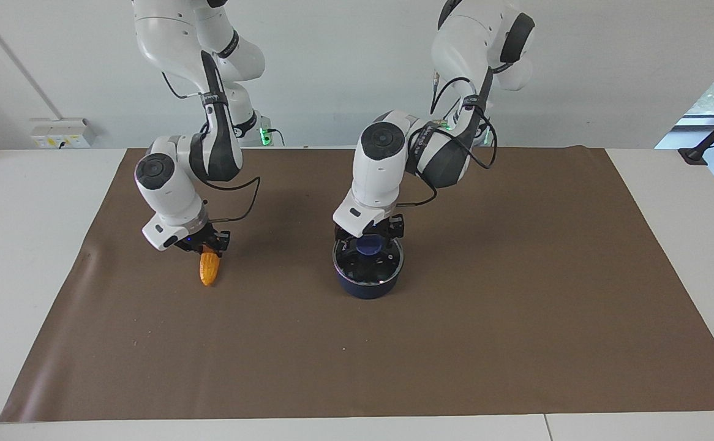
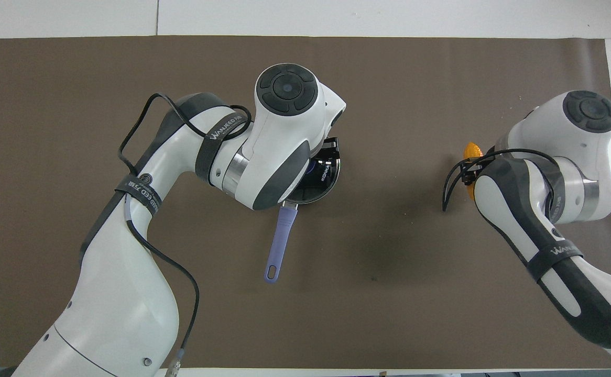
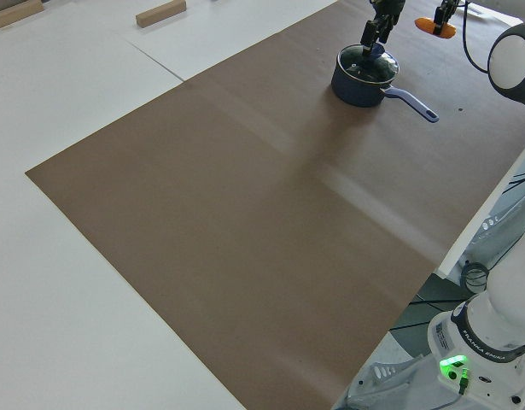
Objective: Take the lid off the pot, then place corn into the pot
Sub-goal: 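Lift the lid away with the left gripper while the right gripper carries the corn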
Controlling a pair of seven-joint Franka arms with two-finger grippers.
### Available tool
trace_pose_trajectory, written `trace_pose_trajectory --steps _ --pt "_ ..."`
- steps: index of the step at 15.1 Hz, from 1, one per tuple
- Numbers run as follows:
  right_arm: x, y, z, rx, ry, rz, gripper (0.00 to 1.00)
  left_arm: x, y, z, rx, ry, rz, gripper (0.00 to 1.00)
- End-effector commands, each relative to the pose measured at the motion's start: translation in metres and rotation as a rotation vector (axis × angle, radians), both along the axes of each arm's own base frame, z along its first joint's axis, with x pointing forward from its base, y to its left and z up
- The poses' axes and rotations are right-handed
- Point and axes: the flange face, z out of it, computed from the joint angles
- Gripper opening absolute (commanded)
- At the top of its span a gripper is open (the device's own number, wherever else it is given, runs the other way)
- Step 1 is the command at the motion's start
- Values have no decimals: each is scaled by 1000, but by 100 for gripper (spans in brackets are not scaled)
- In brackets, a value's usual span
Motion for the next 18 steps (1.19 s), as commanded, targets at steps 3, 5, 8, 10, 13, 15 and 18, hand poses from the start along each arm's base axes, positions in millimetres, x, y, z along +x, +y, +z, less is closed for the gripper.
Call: trace_pose_trajectory --steps 3,5,8,10,13,15,18 --pt "17 -5 121 10 50 -3 0 -6 2 -1 23 -11 -14 87" --pt "14 -11 175 6 62 -13 0 -6 2 0 23 -11 -14 79" --pt "8 -7 187 -1 65 9 0 -6 2 -1 25 -9 -14 50" --pt "6 -2 188 5 72 16 0 -7 4 -1 27 -7 -13 27" --pt "8 -1 190 8 64 17 0 -5 5 6 18 -11 -5 0" --pt "8 -1 190 7 63 18 0 -6 13 32 6 -1 9 0" --pt "8 -1 190 13 63 16 0 -6 41 91 -43 18 53 0"
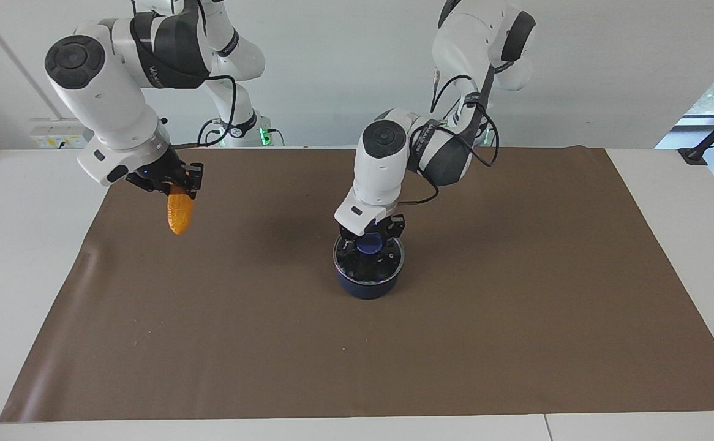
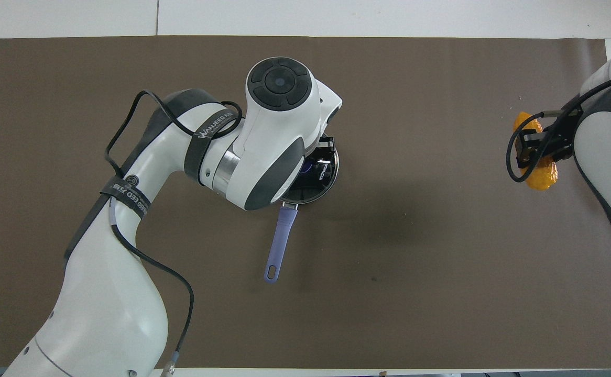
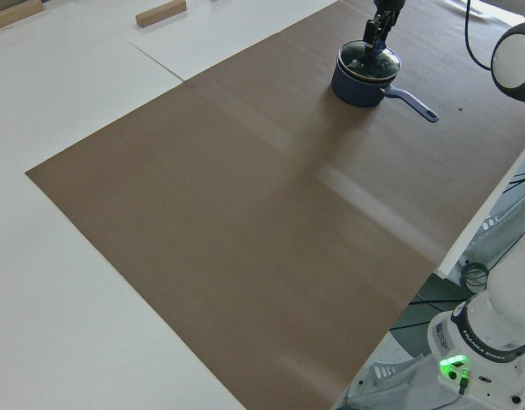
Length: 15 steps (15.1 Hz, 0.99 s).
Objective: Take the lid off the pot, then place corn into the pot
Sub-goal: 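Lift the lid away with the left gripper while the right gripper carries the corn, then lower the lid onto the table while the right gripper lowers the corn into the pot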
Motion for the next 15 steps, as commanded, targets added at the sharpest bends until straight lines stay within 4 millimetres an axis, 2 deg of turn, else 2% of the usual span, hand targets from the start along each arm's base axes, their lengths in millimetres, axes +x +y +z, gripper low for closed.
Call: trace_pose_trajectory --steps 1,2,3,4,5,6,7,8,9,11,12,14,15 --pt "4 1 3 25 -3 13 0 2 50 72 -40 14 61 0" --pt "4 4 3 42 -3 11 0 7 73 90 -44 7 88 0" --pt "4 8 3 63 -6 8 0 15 104 113 -58 -16 106 0" --pt "9 14 3 84 -35 9 0 23 133 121 -62 -18 102 0" --pt "14 39 -2 110 -91 34 0 34 174 128 -60 -2 81 0" --pt "12 79 -17 108 -104 63 0 44 210 128 -57 17 57 0" --pt "10 122 -21 106 -129 32 0 53 249 129 -53 29 40 0" --pt "12 153 -29 111 -151 -25 0 61 286 128 -55 28 36 0" --pt "13 182 -34 119 -178 -48 0 66 323 119 -57 33 28 0" --pt "15 235 -54 164 -229 -39 0 66 384 85 -62 32 -15 0" --pt "13 259 -67 186 -233 -50 0 60 408 61 -55 26 -14 0" --pt "6 308 -104 170 -229 -59 0 50 440 16 -43 -14 -17 0" --pt "4 326 -123 172 -236 -50 0 48 457 -3 -27 -27 -21 0"
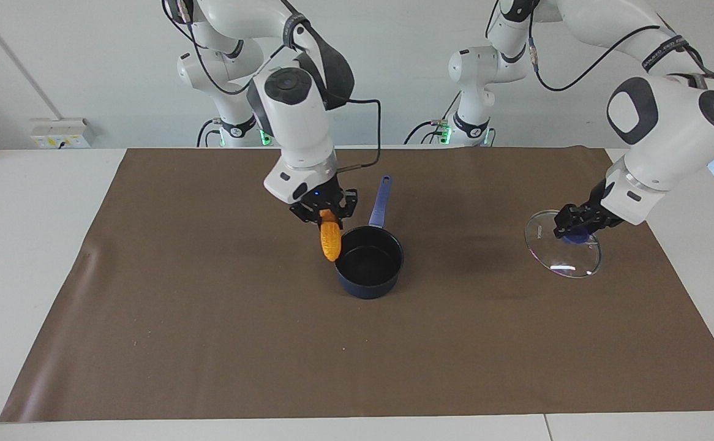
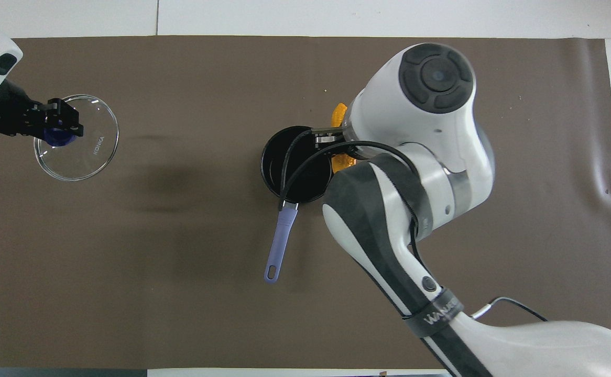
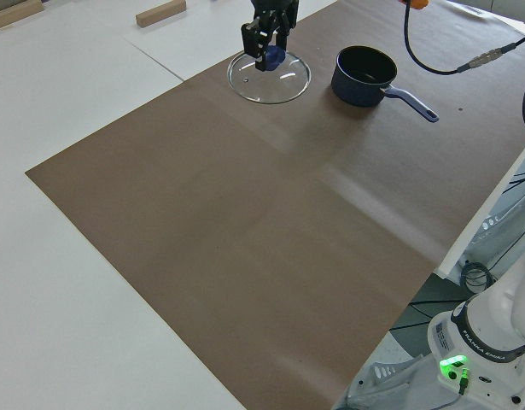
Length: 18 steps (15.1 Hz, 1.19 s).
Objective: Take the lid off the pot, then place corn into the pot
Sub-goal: 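Lower the lid onto the table while the right gripper lowers the corn into the pot, then open the right gripper over the pot and withdraw it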
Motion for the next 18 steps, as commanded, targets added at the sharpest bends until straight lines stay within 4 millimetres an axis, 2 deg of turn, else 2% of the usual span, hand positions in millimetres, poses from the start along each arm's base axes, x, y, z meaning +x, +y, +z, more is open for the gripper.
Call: trace_pose_trajectory --steps 1,2,3,4,6,10,11,12,13,14,16,17,18 --pt "3 37 -52 3 4 -3 0 -30 25 -47 33 -42 -47 0" --pt "-1 50 -73 -18 6 21 0 -32 34 -61 46 -44 -61 0" --pt "-2 54 -83 -23 -4 29 0 -33 46 -75 48 -48 -56 0" --pt "-2 56 -90 -25 -1 23 0 -32 49 -90 52 -47 -63 0" --pt "-8 68 -110 -31 8 20 0 -30 47 -107 79 -29 -90 0" --pt "-10 59 -130 -31 1 5 0 -35 45 -122 78 5 -97 0" --pt "-13 60 -133 -33 2 7 26 -36 48 -126 78 8 -93 0" --pt "-13 58 -133 -35 6 5 90 -36 50 -127 78 8 -91 0" --pt "-11 57 -127 -37 12 2 100 -35 50 -128 78 7 -91 0" --pt "-10 58 -117 -53 34 5 100 -35 51 -130 77 6 -94 0" --pt "9 47 -75 -73 38 -8 100 -35 49 -135 75 12 -106 0" --pt "18 28 -53 -107 23 -17 100 -35 50 -138 76 12 -105 0" --pt "26 3 -20 -133 -5 -31 100 -37 49 -141 76 7 -106 0"
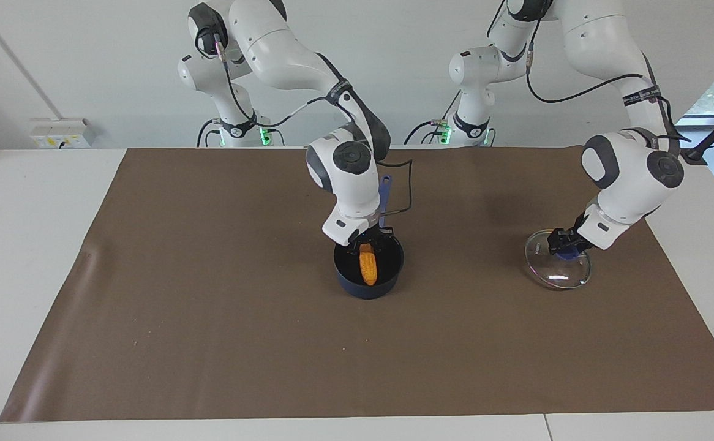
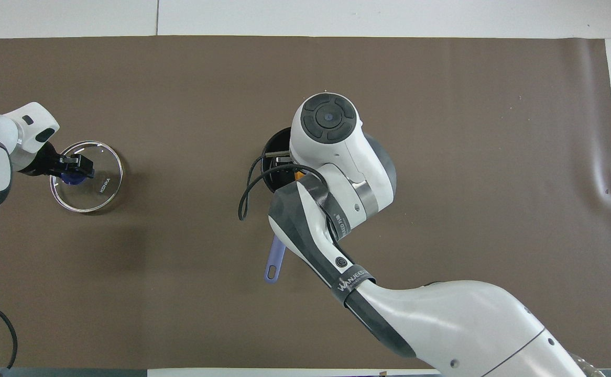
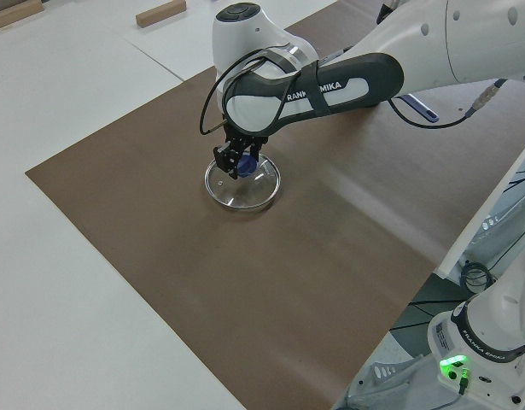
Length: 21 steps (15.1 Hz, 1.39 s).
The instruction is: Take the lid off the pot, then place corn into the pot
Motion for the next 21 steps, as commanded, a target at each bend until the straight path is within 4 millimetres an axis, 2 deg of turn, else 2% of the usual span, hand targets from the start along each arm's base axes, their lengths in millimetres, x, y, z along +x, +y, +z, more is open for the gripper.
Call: trace_pose_trajectory --steps 1,2,4,5,6,7,9,10,12,13,14,15,16,18,19,21 --pt "19 -63 78 -45 -34 -66 100 -4 3 -5 19 -32 -23 0" --pt "19 -91 104 -49 -30 -61 100 -5 4 -6 19 -32 -21 0" --pt "18 -149 138 -77 7 -4 100 -5 3 -6 19 -32 -24 0" --pt "17 -181 156 -73 19 7 100 -5 3 -6 18 -32 -32 38" --pt "16 -211 173 -71 14 2 100 -3 1 -4 18 -34 -39 99" --pt "10 -236 194 -62 -4 2 100 -1 1 2 19 -43 -41 100" --pt "0 -290 209 -62 28 -16 100 6 -13 29 21 -58 -49 100" --pt "-9 -303 208 -63 58 -40 100 10 -29 50 21 -55 -48 100" --pt "-29 -325 180 -68 106 -56 100 19 -41 98 24 -38 -6 100" --pt "-39 -336 180 -63 97 -61 100 21 -51 122 24 -33 -16 100" --pt "-39 -338 180 -61 92 -26 100 19 -59 143 25 -21 -18 100" --pt "-36 -346 181 -61 81 0 100 11 -62 165 27 -24 -15 100" --pt "-35 -365 180 -59 90 11 100 1 -63 186 28 -41 -14 100" --pt "-42 -385 188 -59 97 2 100 -21 -64 217 31 -46 -17 100" --pt "-47 -382 193 -59 100 5 100 -32 -61 230 32 -41 -14 100" --pt "-50 -384 191 -55 103 8 100 -57 -69 237 34 -18 -26 100"
